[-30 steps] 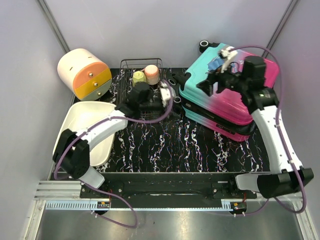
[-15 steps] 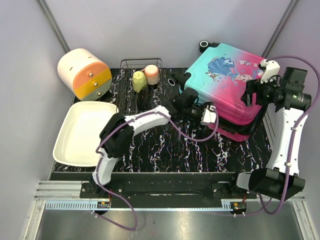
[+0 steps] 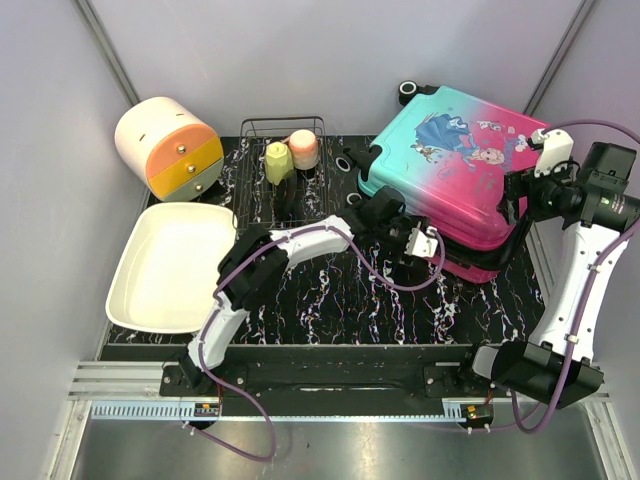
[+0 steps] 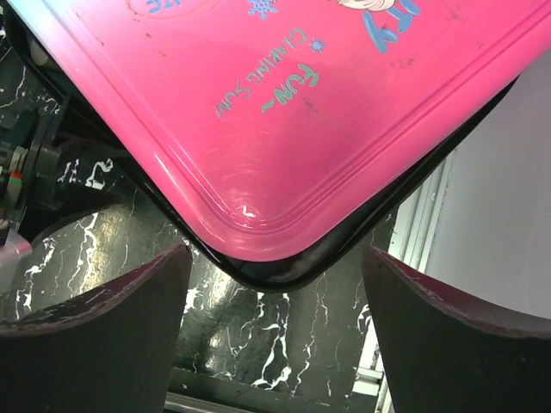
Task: Open, take out, and arrange the luggage
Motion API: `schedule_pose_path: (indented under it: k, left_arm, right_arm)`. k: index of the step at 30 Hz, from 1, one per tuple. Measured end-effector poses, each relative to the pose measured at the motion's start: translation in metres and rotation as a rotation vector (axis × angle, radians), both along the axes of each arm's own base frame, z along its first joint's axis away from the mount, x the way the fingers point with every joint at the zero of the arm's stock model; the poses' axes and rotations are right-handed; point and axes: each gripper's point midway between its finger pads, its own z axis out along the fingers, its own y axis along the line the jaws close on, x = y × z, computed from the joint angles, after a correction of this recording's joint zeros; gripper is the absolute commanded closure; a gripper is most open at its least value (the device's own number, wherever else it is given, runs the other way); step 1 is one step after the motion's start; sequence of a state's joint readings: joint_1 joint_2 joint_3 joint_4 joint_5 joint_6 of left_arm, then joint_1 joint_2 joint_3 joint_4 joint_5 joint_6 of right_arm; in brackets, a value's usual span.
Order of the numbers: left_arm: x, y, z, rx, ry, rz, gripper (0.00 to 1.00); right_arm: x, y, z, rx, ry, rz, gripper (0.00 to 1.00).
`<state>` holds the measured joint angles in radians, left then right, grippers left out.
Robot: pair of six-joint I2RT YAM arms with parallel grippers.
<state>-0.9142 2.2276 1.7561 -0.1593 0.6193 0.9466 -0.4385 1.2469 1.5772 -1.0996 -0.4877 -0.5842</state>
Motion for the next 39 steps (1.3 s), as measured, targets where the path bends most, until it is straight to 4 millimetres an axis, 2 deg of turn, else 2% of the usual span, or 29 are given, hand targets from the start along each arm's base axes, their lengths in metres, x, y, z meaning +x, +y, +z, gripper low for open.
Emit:
schedule_pose_path:
  k: [2,3,5,6,7,8,13,17,22,26,28,29,30,32,33,34,37,39]
  left_arm:
    - [0.005,0.003,-0.005,0.015,-0.001,0.025,0.35]
    - [0.008,0.003,-0.007,0.023,0.001,0.036,0.46]
    - [0.017,0.001,-0.011,0.036,-0.001,0.063,0.60]
    - [0.021,0.000,-0.011,0.040,-0.009,0.066,0.70]
    - [0.026,-0.001,-0.010,0.042,-0.021,0.068,0.88]
    - [0.028,0.000,-0.009,0.044,-0.028,0.066,0.98]
    - [0.010,0.022,-0.011,0.067,-0.059,-0.050,1.00]
    - [-0.003,0.067,-0.012,0.112,-0.035,-0.130,1.00]
    - [0.003,0.120,-0.014,0.143,-0.031,-0.230,1.00]
    - [0.009,0.132,-0.013,0.143,-0.103,-0.315,1.00]
    - [0.011,0.132,-0.014,0.148,-0.107,-0.334,0.95]
    - [0.012,0.131,-0.013,0.152,-0.100,-0.336,0.88]
    - [0.013,0.131,-0.013,0.156,-0.093,-0.336,0.75]
    - [0.016,0.129,-0.012,0.159,-0.090,-0.328,0.57]
    - [0.022,0.128,-0.011,0.158,-0.112,-0.320,0.40]
    - [0.028,0.128,-0.012,0.161,-0.139,-0.308,0.34]
    - [0.041,0.149,-0.019,0.161,-0.215,-0.249,0.07]
    - [0.035,0.172,-0.016,0.162,-0.231,-0.199,0.06]
  right_arm:
    - [0.001,-0.001,0.001,-0.008,-0.002,0.005,0.11]
    - [0.001,-0.001,0.001,-0.011,-0.002,0.008,0.11]
    - [0.002,-0.002,0.000,-0.015,0.000,0.013,0.11]
    - [0.003,-0.002,-0.001,-0.017,0.003,0.017,0.11]
    - [0.002,-0.003,-0.001,-0.026,0.005,0.026,0.11]
    - [0.002,-0.003,-0.002,-0.035,0.008,0.036,0.10]
    - [-0.010,-0.001,-0.008,-0.114,0.030,0.137,0.09]
    - [-0.030,0.011,-0.012,-0.148,0.039,0.214,0.09]
    - [-0.041,0.022,-0.010,-0.123,0.037,0.244,0.09]
    - [-0.030,0.021,-0.011,-0.063,0.068,0.223,0.08]
    - [-0.019,0.017,-0.010,-0.015,0.083,0.192,0.08]
    - [-0.012,0.015,-0.010,0.008,0.086,0.176,0.08]
    - [-0.007,0.013,-0.009,0.026,0.089,0.163,0.08]
    - [0.011,0.007,-0.005,0.071,0.082,0.118,0.08]
    - [0.015,0.005,-0.004,0.080,0.078,0.107,0.07]
    - [0.020,0.004,-0.002,0.098,0.075,0.088,0.07]
    - [0.040,-0.001,0.012,0.150,0.036,0.039,0.06]
    - [0.060,-0.007,0.027,0.185,-0.014,0.004,0.05]
